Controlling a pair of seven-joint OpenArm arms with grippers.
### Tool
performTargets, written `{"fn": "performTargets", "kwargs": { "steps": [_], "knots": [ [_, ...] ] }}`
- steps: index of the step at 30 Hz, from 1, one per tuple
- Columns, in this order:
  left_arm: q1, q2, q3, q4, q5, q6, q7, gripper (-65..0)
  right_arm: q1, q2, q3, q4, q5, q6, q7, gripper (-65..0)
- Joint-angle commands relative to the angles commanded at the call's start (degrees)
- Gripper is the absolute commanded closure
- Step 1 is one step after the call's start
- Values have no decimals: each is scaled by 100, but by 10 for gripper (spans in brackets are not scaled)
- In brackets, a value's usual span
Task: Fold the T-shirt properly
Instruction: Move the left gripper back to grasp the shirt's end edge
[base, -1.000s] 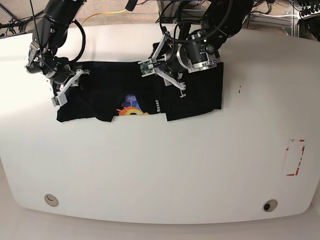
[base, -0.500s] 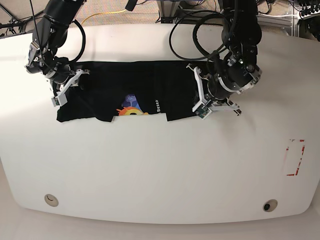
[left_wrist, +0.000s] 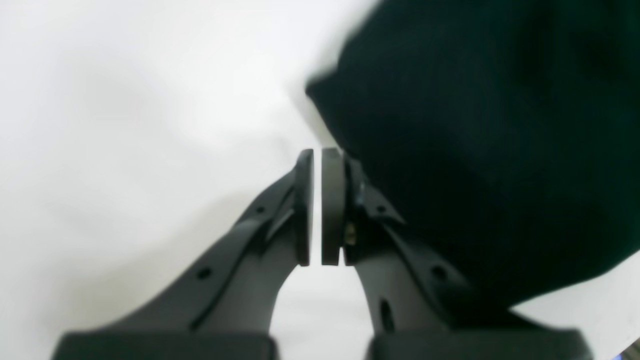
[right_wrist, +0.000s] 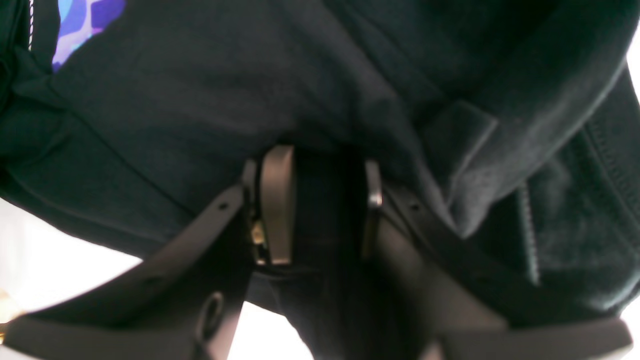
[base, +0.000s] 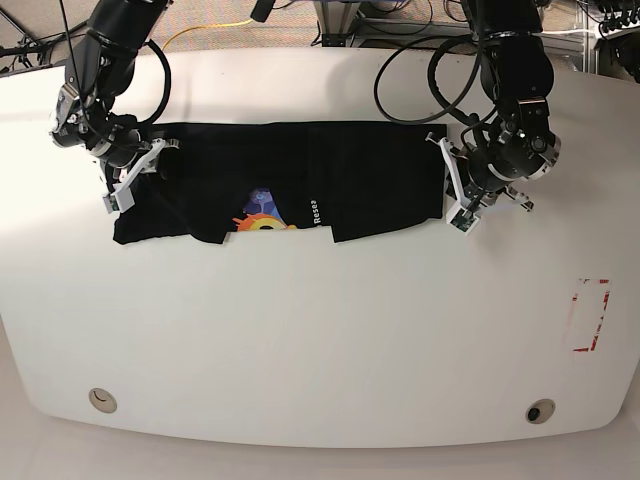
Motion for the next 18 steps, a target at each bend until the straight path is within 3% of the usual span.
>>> {"fn": "performTargets", "kwargs": {
  "steps": [5, 9, 11, 14, 18],
  "knots": [
    [-97, 9, 18, -563, 0, 0, -431, -8, 185, -9, 9, 18, 167, 0, -264, -201],
    [-123, 0, 18, -923, 18, 0, -448, -8, 308, 35, 360, -9, 818, 0, -466, -384],
    [-123, -18, 18, -967, 18, 0, -457, -8, 378, 44, 695, 0, 1143, 0, -677, -520],
    [-123, -149, 18, -1002, 18, 0, -457, -8, 571, 114, 1240, -9, 1486, 0, -1011, -636],
    [-123, -158, 18, -993, 18, 0, -466, -8, 826, 299, 1723, -18, 1609, 0, -1178, -610]
  ]
}}
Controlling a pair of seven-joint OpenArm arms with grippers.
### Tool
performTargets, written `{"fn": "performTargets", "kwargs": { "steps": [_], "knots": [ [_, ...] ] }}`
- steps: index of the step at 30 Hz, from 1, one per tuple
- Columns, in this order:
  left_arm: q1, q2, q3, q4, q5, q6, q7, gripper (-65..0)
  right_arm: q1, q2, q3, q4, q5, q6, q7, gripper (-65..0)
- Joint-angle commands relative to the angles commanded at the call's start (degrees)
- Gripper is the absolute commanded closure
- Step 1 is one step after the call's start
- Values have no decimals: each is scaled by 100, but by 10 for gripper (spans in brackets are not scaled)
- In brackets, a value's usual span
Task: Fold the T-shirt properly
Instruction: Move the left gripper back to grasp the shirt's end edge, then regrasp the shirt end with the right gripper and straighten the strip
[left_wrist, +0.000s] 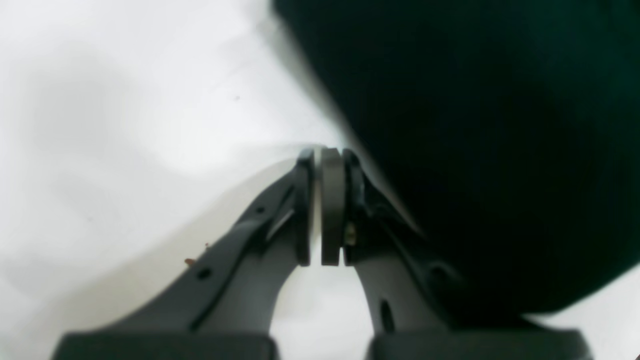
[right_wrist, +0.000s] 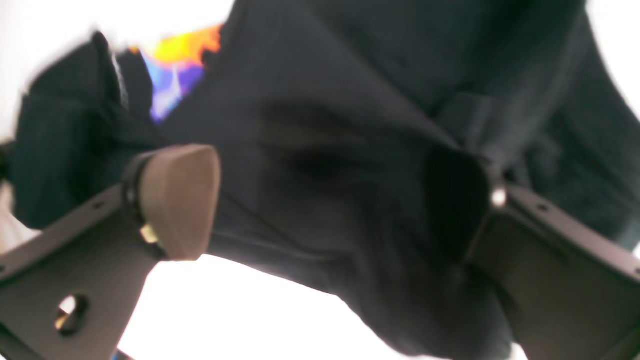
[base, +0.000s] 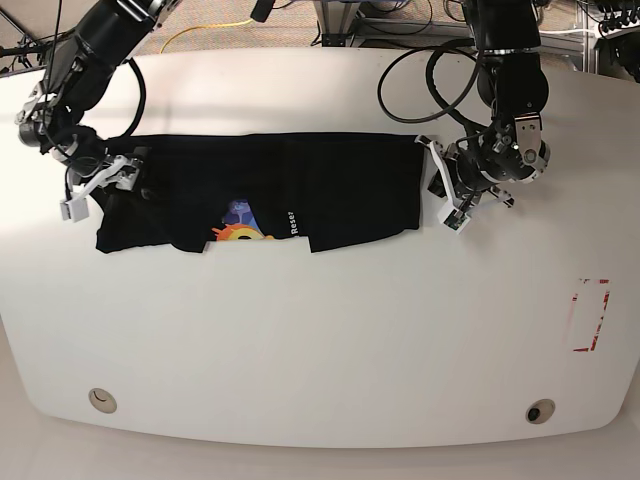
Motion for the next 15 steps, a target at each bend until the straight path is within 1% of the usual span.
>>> {"fn": "performTargets", "kwargs": {
  "steps": [2, 5, 9, 10, 15],
  "knots": [
    [0, 0, 0, 0, 0, 0, 0, -8, 53, 176, 35, -18, 0, 0, -9, -610],
    [0, 0, 0, 0, 0, 0, 0, -10, 149, 448, 44, -343, 26, 0, 0, -612],
    [0, 0, 9, 0, 0, 0, 0, -10, 440, 835, 105, -1222, -9, 0, 44, -607],
    [0, 0, 9, -9, 0, 0, 0, -10, 457, 923, 149, -1424, -9, 0, 97, -607],
    [0, 18, 9, 9, 0, 0, 18, -10, 466, 1407, 202, -2488, -9, 0, 730, -607]
  ]
}}
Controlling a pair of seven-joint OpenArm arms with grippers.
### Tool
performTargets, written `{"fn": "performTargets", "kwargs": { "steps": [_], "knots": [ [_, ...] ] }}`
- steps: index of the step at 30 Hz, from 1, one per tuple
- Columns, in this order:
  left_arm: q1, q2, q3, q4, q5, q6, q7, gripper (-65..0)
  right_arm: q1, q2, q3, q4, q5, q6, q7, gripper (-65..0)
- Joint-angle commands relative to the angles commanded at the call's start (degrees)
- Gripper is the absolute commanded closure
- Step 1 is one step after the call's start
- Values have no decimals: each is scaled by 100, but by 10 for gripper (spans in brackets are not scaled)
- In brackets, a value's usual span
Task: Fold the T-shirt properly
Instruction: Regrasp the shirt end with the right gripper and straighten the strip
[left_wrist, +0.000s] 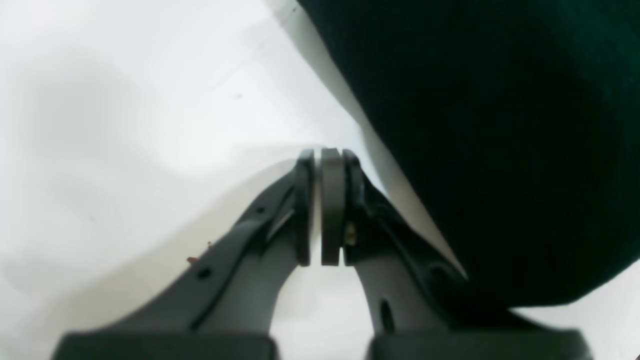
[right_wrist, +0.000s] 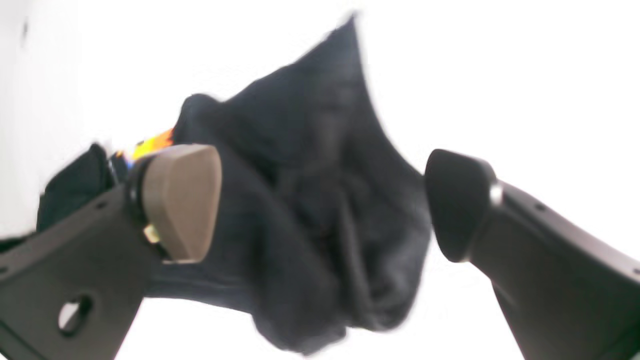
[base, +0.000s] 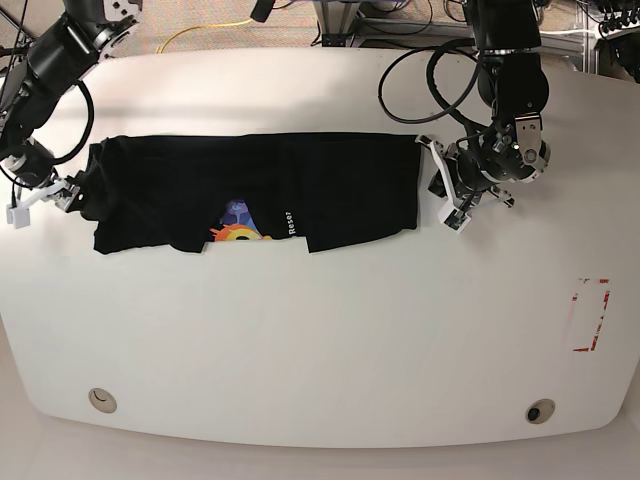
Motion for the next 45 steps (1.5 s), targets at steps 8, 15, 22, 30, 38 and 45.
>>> {"fn": "performTargets", "kwargs": {
  "steps": [8, 15, 22, 30, 38, 45],
  "knots": [
    [0, 18, 0, 18, 0, 0, 9, -10, 132, 378, -475, -905, -9, 0, 633, -607],
    [0, 18, 0, 44, 0, 0, 18, -10, -18, 44, -888, -879, 35, 0, 738, -606],
    [0, 9, 0, 35, 0, 0, 18, -10, -202, -589, -905, 9, 26, 0, 264, -606],
    [0, 18, 0, 35, 0, 0, 18, -10, -448, -958, -905, 914, 0, 0, 26, -564],
    [0, 26, 0, 35, 0, 0, 18, -10, -448, -879, -914, 941, 0, 0, 26, -55],
    [0, 26, 9, 53, -18, 0, 18, -10, -510, -835, -923, 1538, 9, 0, -18, 0]
  ]
}}
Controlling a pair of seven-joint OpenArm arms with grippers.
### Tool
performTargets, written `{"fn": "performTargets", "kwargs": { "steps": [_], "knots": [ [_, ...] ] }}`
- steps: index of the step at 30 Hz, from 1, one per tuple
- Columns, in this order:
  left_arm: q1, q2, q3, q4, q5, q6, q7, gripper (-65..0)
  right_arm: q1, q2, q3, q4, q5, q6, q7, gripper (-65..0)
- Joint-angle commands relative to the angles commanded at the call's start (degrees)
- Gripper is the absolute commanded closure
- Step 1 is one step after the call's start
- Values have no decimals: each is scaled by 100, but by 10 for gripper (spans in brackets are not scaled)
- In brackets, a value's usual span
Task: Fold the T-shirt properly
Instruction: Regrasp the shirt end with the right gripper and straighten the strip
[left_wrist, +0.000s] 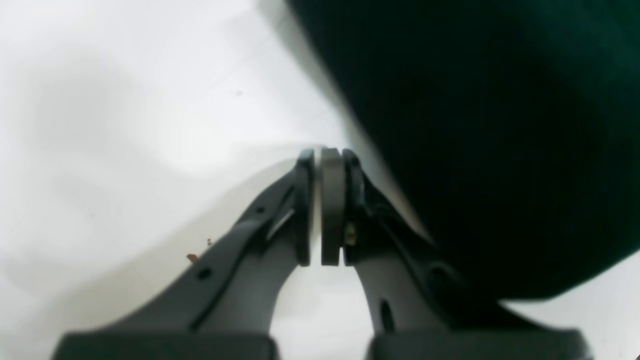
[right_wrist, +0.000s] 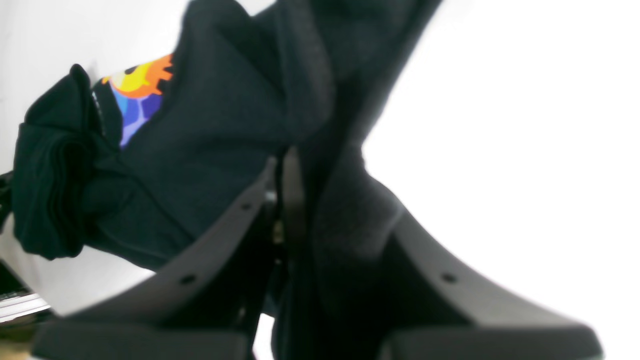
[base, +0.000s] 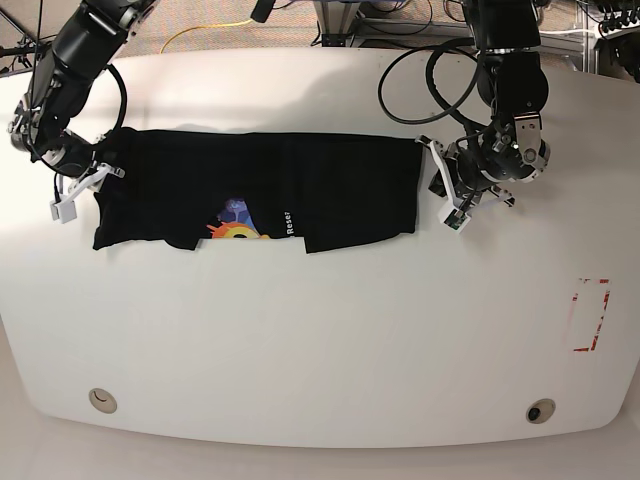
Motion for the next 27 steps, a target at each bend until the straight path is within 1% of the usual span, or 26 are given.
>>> {"fn": "performTargets", "kwargs": {
  "steps": [3, 6, 9, 10, 13, 14, 16, 20, 24, 27],
  "knots": [
    [35, 9, -18, 413, -62, 0, 9, -10, -79, -18, 9, 369, -9, 0, -211, 0],
    [53, 0, -26, 914, -448, 0, 114, -10, -132, -26, 9, 624, -9, 0, -299, 0],
    [0, -26, -26, 1284, -1090, 0, 527, -10, -141, -62, 9, 765, 0, 0, -316, 0],
    [0, -18, -26, 1371, -1275, 0, 598, -10, -149, -114, 9, 782, 0, 0, -316, 0],
    [-132, 9, 0, 1424, -1618, 0, 624, -10, -149, -167, 9, 774, -9, 0, -316, 0],
    [-220, 9, 9, 1407, -1653, 0, 633, -10, -149, -185, 9, 782, -9, 0, -325, 0],
    [-334, 141, 220, 1301, -1679, 0, 642, -10, -158, -193, -9, 791, 9, 0, -325, 0],
    [-457, 237, 501, 985, -1679, 0, 642, -11, -158, -167, -237, 791, 18, 0, -325, 0],
    [-642, 237, 756, 316, -1670, 0, 615, -11, -158, -202, -387, 976, 0, 0, -325, 0],
    [-677, 237, 747, -18, -1670, 0, 615, -11, -167, -255, -554, 1178, 0, 0, -325, 0]
  ]
}}
